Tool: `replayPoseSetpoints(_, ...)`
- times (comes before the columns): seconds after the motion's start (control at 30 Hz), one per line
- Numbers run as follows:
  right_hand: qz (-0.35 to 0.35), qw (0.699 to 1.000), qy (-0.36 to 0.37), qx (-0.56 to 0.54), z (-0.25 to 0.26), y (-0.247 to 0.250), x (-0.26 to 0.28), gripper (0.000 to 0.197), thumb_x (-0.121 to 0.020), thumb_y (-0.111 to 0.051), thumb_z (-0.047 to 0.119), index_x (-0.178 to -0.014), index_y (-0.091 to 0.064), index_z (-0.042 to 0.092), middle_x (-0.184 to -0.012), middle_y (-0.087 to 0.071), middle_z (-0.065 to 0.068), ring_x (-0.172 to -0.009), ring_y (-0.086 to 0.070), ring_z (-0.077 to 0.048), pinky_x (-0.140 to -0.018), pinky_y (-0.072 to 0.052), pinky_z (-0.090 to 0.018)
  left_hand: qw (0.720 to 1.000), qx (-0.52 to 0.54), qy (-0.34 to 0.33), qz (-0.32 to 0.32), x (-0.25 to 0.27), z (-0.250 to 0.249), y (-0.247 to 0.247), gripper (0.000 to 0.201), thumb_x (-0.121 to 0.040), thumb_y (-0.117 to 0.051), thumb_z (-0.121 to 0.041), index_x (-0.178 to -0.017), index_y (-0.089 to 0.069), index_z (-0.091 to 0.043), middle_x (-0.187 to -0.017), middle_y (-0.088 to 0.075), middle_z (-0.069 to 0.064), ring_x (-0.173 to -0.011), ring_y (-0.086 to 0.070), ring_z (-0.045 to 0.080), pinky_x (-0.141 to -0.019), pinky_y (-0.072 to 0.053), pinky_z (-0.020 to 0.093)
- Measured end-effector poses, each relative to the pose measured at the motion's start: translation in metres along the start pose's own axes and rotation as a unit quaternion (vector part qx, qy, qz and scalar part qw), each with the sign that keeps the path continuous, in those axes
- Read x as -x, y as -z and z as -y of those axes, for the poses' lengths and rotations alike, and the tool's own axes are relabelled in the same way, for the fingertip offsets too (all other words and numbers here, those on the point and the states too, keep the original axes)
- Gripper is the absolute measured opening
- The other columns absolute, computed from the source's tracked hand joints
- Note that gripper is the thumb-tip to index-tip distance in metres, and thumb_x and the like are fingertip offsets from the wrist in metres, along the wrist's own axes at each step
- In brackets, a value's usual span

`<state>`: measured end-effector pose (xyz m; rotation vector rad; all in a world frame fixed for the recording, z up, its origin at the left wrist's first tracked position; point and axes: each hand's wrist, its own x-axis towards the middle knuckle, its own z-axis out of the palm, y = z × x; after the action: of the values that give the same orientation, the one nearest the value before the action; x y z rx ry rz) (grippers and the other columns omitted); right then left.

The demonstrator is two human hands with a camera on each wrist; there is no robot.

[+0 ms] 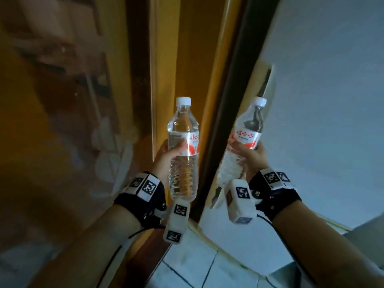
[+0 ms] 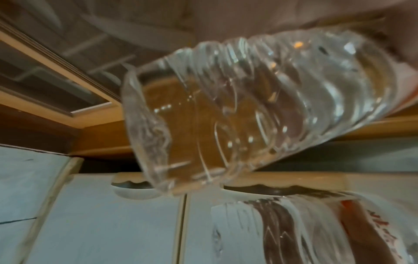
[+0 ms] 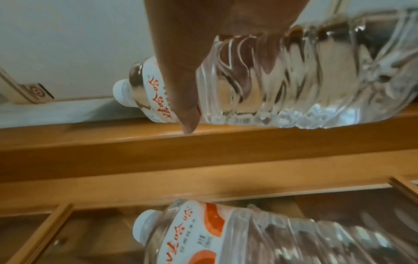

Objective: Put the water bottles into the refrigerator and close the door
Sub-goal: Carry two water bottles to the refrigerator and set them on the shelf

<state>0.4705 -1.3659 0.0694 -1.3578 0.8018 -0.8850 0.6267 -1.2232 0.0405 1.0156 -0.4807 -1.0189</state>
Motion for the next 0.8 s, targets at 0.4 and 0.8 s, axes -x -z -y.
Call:
replayPoseSetpoints(0.4, -0.107, 0.994, 0.003, 0.039, 0.006, 0.004, -0.138, 0.065, -0.055, -0.084, 0.026, -0.11, -0.053, 0.013, -0.107, -0.065, -0.014, -0.089, -0.068, -0.025, -0.077, -0.059, -0.04, 0.997, 0.021, -0.026, 0.07, -0.134, -0.022, -0.02, 0.086, -0.047, -0.085, -0.047, -0.119, -0.057, -0.01, -0.093, -0.068, 0.008, -0.079, -0.068, 0.022, -0.069, -0.058, 0.035)
replayPoseSetpoints(0.8, -0.118, 0.991, 0.004, 0.07, -0.009, 0.0, -0.142, 0.073, -0.055, -0.084, 0.01, -0.114, -0.043, 0.025, -0.115, -0.057, -0.008, -0.096, -0.064, -0.027, -0.082, -0.057, -0.045, 0.992, 0.018, -0.008, 0.121, -0.157, -0.02, -0.015, 0.095, -0.057, -0.081, -0.044, -0.133, -0.041, -0.004, -0.1, -0.061, 0.012, -0.085, -0.065, 0.024, -0.072, -0.056, 0.035)
